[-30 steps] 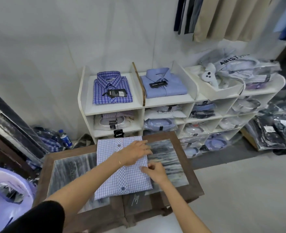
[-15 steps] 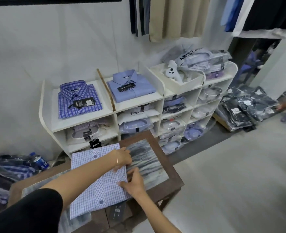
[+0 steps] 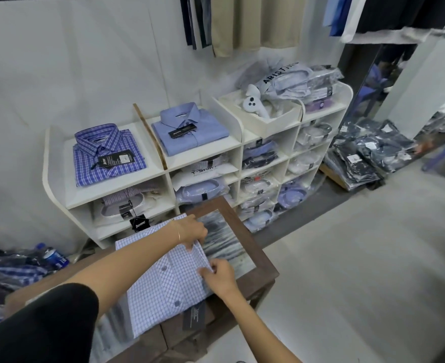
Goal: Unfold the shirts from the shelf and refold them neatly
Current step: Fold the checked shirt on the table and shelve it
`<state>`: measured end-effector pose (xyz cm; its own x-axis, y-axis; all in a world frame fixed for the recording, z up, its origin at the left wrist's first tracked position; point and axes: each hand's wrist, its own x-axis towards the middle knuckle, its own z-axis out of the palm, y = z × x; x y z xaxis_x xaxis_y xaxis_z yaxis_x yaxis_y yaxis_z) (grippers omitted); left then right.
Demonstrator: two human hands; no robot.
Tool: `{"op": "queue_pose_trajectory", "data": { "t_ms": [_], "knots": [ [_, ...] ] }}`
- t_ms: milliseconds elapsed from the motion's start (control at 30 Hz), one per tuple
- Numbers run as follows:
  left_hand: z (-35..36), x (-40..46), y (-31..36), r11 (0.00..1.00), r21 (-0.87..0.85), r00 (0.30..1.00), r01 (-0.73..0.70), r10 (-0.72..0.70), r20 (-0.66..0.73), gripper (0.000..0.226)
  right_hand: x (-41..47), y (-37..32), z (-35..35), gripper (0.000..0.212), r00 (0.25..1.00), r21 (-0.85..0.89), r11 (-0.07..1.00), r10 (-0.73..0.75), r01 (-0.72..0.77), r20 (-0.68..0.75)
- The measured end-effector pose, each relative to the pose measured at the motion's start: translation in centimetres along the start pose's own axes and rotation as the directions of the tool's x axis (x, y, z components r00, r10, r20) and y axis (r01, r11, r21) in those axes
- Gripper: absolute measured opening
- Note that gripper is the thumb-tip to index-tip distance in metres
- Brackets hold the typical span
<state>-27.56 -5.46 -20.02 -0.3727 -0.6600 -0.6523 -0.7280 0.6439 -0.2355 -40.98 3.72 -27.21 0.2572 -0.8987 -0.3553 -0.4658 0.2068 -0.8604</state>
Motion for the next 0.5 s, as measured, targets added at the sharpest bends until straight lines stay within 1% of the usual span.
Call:
{"op": "queue_pose_trajectory", "data": {
  "t_ms": [133,233,300,367,433,500],
  "knots": [
    [-2.5,-0.1,0.1,1.000,-0.012,0.991,0.014,-0.015,-0.136,0.027,0.4,-0.7,-3.2,0.042,0.991,-0.005,0.999,-0.036,0.036,-0.131],
    [-4.5,-0.7,-0.6,0.998,-0.019,0.962,0.055,-0.058,-0.265,0.025,0.6,-2.0,-5.8,0.027,0.968,-0.016,0.996,-0.087,0.085,-0.236],
    [-5.6,-1.4,-1.5,0.996,-0.032,0.930,0.087,-0.092,-0.356,0.022,0.9,-3.5,-7.2,0.018,0.947,-0.039,0.990,-0.140,0.135,-0.290],
    [-6.7,-2.5,-2.4,0.990,-0.064,0.884,0.123,-0.138,-0.447,0.020,1.0,-5.3,-8.2,0.016,0.923,-0.079,0.977,-0.212,0.197,-0.321],
    [-7.3,-3.9,-3.5,0.979,-0.140,0.825,0.150,-0.202,-0.528,0.024,0.7,-7.4,-8.7,0.016,0.886,-0.164,0.950,-0.307,0.265,-0.348],
    [-7.2,-5.4,-4.3,0.964,-0.206,0.765,0.171,-0.262,-0.588,0.032,0.3,-9.5,-8.6,0.013,0.821,-0.299,0.891,-0.439,0.343,-0.366]
  ]
}}
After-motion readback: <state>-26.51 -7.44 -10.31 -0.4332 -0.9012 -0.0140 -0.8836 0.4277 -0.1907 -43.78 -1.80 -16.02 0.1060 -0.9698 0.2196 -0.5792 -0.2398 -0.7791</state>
